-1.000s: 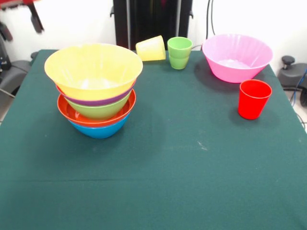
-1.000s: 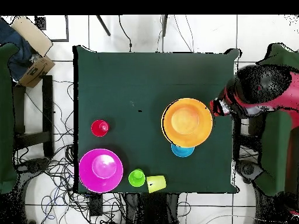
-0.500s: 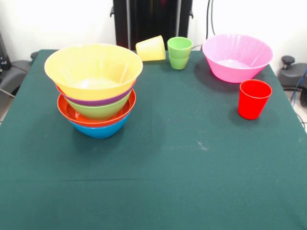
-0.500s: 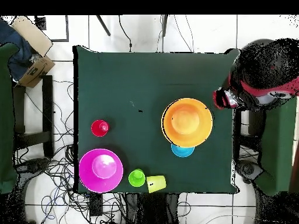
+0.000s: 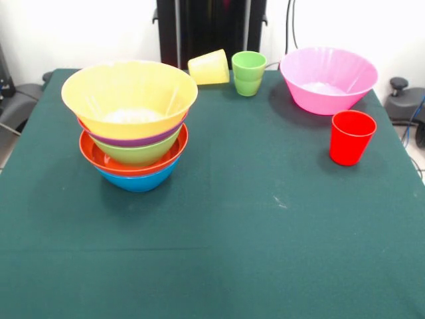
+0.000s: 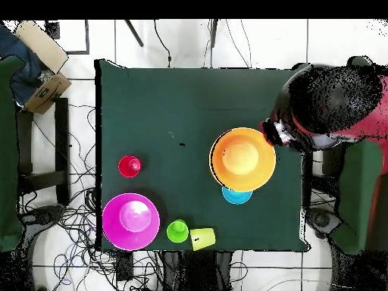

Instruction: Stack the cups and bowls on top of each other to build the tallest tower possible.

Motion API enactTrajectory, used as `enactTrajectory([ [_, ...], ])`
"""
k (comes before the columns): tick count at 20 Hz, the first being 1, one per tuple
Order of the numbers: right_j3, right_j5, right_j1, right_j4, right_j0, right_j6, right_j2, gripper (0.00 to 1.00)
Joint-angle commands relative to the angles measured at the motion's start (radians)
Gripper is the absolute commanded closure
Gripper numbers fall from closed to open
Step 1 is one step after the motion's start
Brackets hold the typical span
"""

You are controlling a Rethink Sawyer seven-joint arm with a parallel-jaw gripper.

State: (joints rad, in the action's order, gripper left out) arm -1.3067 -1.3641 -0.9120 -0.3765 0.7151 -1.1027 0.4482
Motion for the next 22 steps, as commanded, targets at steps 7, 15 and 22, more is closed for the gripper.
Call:
enactTrajectory([
  [7, -0.390, 0.301, -0.095, 0.008, -0.171, -0.356, -0.148, 0.00],
  [15, -0.463, 0.419, -0.096, 0.001, -0.205, -0.393, -0.181, 0.00],
  [22, -0.540, 0.513, -0.105, 0.013, -0.145, -0.341, -0.169, 0.00],
])
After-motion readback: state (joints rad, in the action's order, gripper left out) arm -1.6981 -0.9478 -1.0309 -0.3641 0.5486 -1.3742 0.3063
